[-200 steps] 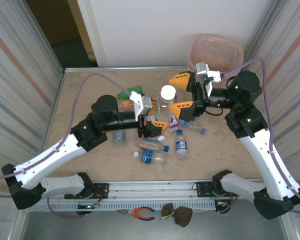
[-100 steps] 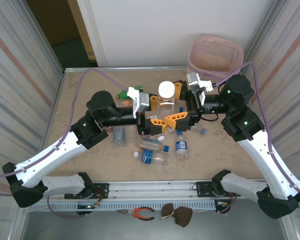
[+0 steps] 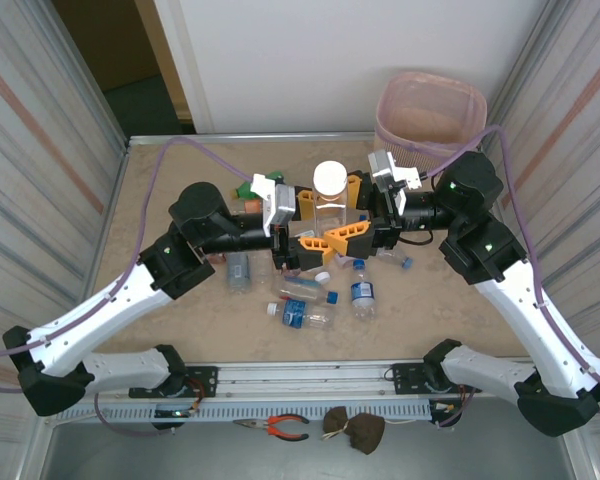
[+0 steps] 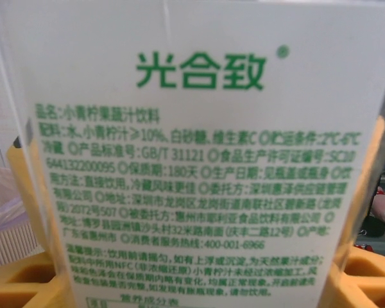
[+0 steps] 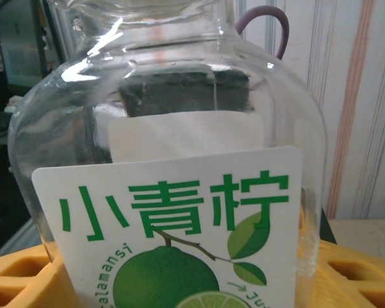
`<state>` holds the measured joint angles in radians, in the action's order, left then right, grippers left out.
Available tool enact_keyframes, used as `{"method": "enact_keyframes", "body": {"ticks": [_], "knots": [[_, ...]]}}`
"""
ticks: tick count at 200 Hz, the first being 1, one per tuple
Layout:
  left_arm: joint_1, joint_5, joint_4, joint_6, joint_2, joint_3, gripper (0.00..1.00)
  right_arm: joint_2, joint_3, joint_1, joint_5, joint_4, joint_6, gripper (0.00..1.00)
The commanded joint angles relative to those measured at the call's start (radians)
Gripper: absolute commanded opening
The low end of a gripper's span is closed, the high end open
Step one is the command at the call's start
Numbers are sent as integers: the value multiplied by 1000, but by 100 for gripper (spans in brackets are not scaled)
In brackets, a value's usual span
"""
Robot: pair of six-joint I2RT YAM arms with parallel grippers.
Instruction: Put the plastic bottles in the bin
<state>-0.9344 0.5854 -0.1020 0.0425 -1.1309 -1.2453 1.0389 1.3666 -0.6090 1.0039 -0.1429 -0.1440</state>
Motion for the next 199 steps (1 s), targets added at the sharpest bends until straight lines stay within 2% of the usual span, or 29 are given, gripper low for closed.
{"method": "enact_keyframes", "body": {"ticks": [1, 24, 50, 90, 121, 163, 199], "knots": [[-4, -1, -53, -11, 31, -8, 51, -9, 2, -11, -1, -3, 2, 64], [-3, 0, -53, -9, 31, -5, 51, -6, 5, -15, -2, -3, 1, 58], [-3, -5, -54, -8, 34, -2, 53, -7, 9, -16, -13, -6, 3, 56], [-3, -54, -54, -9, 63, 28, 67, -5, 22, -15, -55, -19, 7, 54], [-4, -97, -37, -8, 93, 65, 72, 11, 52, 0, -111, -55, 19, 54], [-3, -184, 18, -8, 143, 117, 76, 63, 122, 91, -199, -105, 10, 54], [-3, -260, 75, -20, 170, 148, 77, 151, 223, 237, -295, -172, -56, 52]]}}
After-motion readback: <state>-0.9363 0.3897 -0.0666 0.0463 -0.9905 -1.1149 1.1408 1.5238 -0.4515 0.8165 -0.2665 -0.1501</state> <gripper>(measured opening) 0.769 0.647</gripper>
